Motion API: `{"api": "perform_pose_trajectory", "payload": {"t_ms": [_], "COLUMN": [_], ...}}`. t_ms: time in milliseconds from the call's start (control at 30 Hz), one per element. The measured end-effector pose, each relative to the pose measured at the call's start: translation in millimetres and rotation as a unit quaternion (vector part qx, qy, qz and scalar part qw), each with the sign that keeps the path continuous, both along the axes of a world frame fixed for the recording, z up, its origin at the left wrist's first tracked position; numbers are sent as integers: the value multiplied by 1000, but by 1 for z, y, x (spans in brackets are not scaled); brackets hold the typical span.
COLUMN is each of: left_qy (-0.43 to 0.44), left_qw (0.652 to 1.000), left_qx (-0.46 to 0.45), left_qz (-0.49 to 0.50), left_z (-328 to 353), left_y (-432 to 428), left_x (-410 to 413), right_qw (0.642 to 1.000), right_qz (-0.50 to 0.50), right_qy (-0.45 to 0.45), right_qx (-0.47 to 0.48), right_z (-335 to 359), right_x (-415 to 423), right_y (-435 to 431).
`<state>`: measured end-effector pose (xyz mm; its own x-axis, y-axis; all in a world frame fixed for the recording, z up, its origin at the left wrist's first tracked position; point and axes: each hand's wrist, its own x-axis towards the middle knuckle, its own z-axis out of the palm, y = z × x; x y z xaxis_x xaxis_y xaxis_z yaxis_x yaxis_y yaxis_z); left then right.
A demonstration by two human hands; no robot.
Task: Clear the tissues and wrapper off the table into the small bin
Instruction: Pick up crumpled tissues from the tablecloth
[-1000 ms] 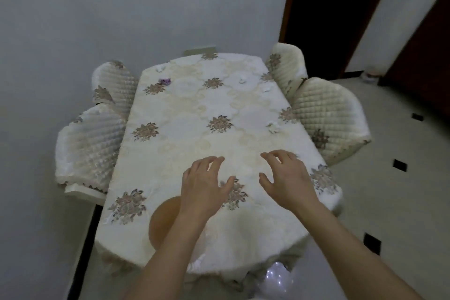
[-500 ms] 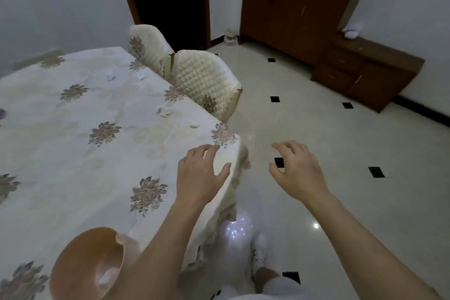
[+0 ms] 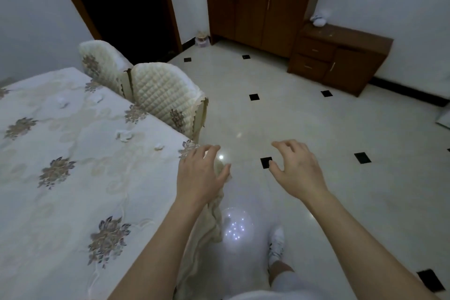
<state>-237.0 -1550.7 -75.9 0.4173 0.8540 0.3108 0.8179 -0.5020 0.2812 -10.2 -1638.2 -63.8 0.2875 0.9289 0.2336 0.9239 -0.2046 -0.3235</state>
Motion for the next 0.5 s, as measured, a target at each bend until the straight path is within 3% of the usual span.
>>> {"api": "perform_pose_trajectory", "payload": {"t_ms": [500], "left_qy": [33], "left_qw": [995], "left_qx": [0], "left_qz": [95], "left_z": [1], "left_y": [165], "left_x": [162], "right_qw": [993], "right_qz": [120], "right_qy": [7], "right_qx": [9], "right_z": [-4], "right_x": [179], "right_y": [209]}}
